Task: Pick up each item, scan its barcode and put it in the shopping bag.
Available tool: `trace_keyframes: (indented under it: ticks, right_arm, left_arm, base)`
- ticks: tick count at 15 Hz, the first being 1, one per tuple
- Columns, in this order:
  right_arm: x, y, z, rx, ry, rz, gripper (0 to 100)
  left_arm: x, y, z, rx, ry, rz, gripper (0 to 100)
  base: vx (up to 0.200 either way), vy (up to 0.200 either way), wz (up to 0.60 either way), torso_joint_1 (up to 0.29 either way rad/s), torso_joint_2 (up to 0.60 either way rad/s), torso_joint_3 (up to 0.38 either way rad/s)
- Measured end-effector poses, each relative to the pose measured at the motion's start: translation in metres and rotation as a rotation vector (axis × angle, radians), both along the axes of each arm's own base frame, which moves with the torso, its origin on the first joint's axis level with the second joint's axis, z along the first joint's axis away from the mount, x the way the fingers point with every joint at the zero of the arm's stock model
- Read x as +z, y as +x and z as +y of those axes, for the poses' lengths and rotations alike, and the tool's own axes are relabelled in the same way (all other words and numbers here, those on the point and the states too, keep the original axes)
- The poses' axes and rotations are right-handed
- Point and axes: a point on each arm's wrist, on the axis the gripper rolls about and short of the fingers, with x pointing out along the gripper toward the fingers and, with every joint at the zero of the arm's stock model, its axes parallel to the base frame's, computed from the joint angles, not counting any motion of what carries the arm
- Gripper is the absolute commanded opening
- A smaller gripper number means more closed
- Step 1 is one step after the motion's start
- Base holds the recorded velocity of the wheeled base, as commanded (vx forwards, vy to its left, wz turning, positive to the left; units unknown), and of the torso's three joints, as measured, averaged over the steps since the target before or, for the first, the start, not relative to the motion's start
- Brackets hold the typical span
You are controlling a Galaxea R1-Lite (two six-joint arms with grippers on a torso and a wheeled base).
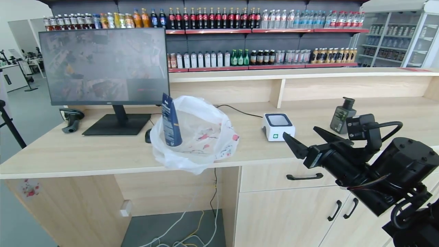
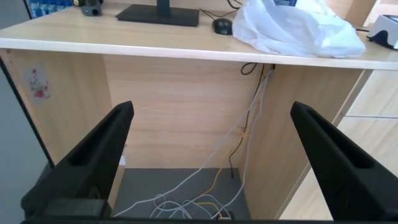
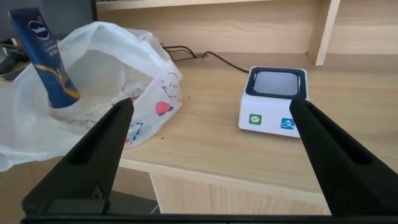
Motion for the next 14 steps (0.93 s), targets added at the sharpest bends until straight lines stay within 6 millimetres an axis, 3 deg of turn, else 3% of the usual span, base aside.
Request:
trace_keyframes:
  ticks: [8,14]
  right_arm:
    - [-0.0023,0.0036,0.0017,0.000,-0.002,0.006,100]
    - [-0.0029,0.0053,0.0027,0.001,-0.001,0.005,100]
  left_arm:
    - [-0.0002,0.0000,0.0000,0.001,0.000,0.002,100]
    - [0.0000,0.0000,0.0000,0.001,-0.001,0.000,100]
  base:
    - [0.000,-0.200,0.00,0.003,0.00,0.001]
    - [0.200,-0.200,0.50,-0.001,0.00,0.003]
